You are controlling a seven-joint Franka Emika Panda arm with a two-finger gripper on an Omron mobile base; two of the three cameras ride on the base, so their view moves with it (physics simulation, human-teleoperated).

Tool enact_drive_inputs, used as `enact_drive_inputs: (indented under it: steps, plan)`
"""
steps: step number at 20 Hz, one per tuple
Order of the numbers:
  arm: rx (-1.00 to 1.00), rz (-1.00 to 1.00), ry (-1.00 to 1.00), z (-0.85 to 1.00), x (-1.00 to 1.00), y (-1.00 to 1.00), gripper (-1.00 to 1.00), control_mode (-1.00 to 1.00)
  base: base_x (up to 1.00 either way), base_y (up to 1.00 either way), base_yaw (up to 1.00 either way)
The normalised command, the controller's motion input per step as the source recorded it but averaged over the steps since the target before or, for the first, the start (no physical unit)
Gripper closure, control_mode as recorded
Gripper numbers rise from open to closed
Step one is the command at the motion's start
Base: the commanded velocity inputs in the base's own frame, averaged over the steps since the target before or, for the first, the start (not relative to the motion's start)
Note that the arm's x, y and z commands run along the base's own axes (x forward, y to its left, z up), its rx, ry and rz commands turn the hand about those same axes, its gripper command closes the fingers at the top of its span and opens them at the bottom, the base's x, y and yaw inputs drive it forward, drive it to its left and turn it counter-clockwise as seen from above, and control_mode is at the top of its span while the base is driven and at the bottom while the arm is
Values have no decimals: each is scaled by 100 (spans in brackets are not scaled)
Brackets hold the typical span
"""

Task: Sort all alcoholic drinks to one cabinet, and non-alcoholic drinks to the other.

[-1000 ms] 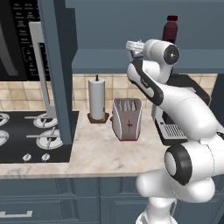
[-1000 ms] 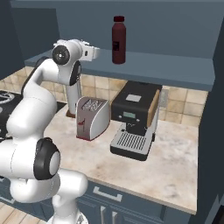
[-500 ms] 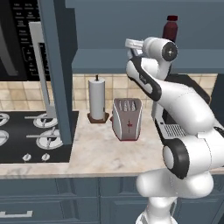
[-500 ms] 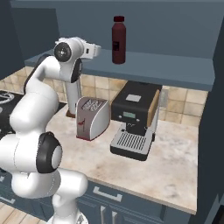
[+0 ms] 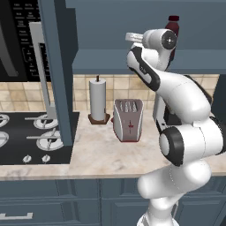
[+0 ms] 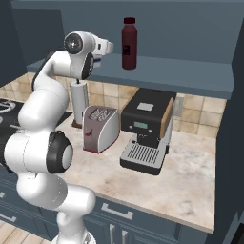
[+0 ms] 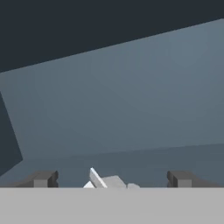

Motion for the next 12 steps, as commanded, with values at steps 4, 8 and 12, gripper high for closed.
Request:
enact_drive_inputs:
  steps: [4, 8, 12]
  plan:
    - [0, 0, 1, 0, 28, 16, -100, -100, 0, 0, 0]
    - [0, 0, 0, 0, 0, 4, -100, -100, 0, 0, 0]
    - [0, 0, 0, 0, -20, 4, -100, -100, 0, 0, 0]
